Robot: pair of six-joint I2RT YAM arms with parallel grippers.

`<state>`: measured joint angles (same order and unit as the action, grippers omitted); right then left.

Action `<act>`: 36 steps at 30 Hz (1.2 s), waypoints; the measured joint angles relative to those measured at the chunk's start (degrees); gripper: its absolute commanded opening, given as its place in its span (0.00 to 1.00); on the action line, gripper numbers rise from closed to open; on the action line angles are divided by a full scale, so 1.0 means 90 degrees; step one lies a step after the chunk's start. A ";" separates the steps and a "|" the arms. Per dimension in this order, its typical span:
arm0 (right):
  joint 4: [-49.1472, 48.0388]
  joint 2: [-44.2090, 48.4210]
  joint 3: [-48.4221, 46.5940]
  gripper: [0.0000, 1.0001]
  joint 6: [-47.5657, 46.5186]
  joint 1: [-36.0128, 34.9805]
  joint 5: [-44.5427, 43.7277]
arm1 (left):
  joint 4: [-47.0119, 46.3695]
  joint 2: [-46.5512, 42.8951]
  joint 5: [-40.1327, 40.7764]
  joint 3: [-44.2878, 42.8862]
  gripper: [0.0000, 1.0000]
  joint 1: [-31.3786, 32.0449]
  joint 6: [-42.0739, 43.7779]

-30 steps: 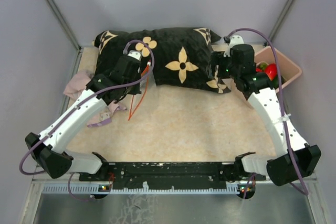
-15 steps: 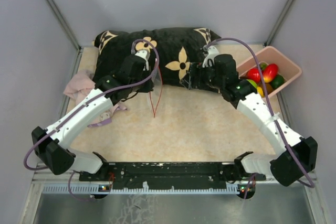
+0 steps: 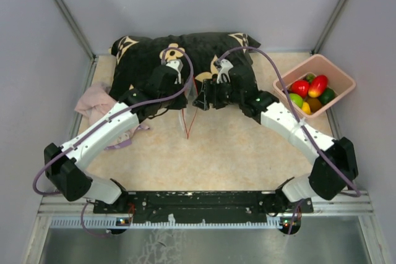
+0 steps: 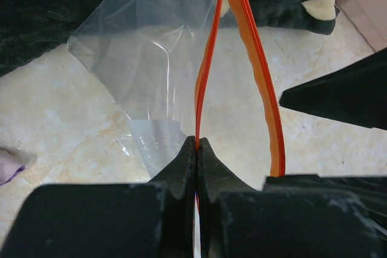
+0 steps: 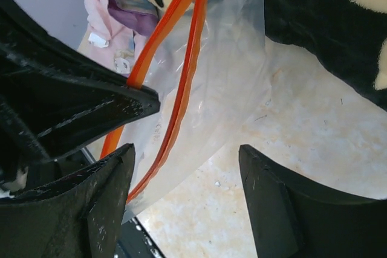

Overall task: Place the food in the zip-top bag and seal the zipper
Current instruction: Open the zipper of the food storage bag at the center of the board.

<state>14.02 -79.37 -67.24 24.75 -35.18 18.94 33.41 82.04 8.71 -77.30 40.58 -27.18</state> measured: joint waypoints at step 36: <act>0.0437 -0.1489 -0.0665 0.00 -0.1039 -0.0211 -0.0236 | 0.2064 -0.0253 0.0920 -0.0920 0.00 0.0058 0.1260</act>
<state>17.96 -92.77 -73.23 15.40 -37.08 16.82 51.99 79.77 16.99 -85.58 41.10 -15.84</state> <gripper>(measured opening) 0.009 0.008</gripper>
